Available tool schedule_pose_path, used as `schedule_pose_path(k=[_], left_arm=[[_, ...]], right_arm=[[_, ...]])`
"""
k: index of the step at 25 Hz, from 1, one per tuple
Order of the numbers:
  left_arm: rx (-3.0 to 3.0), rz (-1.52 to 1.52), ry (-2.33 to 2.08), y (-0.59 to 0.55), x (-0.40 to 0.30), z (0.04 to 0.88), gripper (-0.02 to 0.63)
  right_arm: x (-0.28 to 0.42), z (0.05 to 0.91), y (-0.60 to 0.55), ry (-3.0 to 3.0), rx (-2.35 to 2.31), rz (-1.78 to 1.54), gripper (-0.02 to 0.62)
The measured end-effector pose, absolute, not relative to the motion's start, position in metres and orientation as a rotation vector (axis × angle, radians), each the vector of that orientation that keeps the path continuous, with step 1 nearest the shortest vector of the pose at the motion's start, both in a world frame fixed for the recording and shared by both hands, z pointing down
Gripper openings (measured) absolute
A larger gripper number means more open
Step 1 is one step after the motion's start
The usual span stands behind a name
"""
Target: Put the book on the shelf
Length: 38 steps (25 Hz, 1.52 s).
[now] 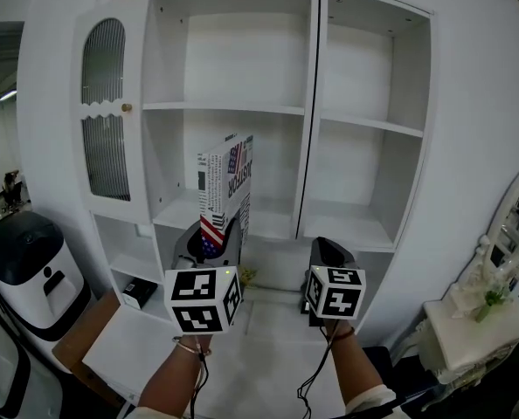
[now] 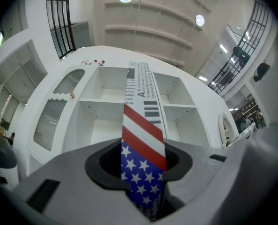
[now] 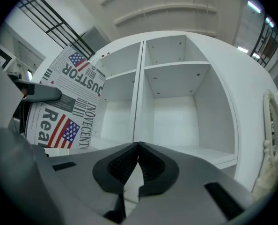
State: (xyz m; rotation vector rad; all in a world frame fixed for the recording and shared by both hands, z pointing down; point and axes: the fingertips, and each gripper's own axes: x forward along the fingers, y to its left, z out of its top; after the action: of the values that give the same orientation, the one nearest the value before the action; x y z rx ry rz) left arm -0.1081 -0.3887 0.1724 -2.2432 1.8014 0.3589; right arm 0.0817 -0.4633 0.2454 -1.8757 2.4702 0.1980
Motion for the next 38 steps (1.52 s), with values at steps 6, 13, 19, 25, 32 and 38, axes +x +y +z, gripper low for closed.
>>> schedule_pose_path(k=[6, 13, 19, 25, 32, 38], left_arm=[[-2.237, 0.366, 1.757, -0.386, -0.103, 0.143, 0.158], [-2.22, 0.369, 1.731, -0.385, -0.101, 0.115, 0.159], [-2.202, 0.389, 1.704, -0.383, -0.098, 0.09, 0.159], [-2.218, 0.384, 1.67, -0.383, -0.088, 0.06, 0.16], [-2.264, 0.433, 1.642, -0.383, -0.085, 0.029, 0.16], [-2.219, 0.429, 1.641, -0.38, -0.083, 0.004, 0.16]], right_arm=[[0.085, 0.231, -0.466, 2.456, -1.862, 0.204, 0.021], [0.096, 0.207, -0.469, 2.438, -1.87, 0.233, 0.021], [0.104, 0.189, -0.468, 2.424, -1.873, 0.252, 0.021], [0.111, 0.178, -0.473, 2.405, -1.874, 0.231, 0.021], [0.119, 0.168, -0.479, 2.383, -1.877, 0.237, 0.021], [0.12, 0.162, -0.487, 2.37, -1.886, 0.242, 0.021]])
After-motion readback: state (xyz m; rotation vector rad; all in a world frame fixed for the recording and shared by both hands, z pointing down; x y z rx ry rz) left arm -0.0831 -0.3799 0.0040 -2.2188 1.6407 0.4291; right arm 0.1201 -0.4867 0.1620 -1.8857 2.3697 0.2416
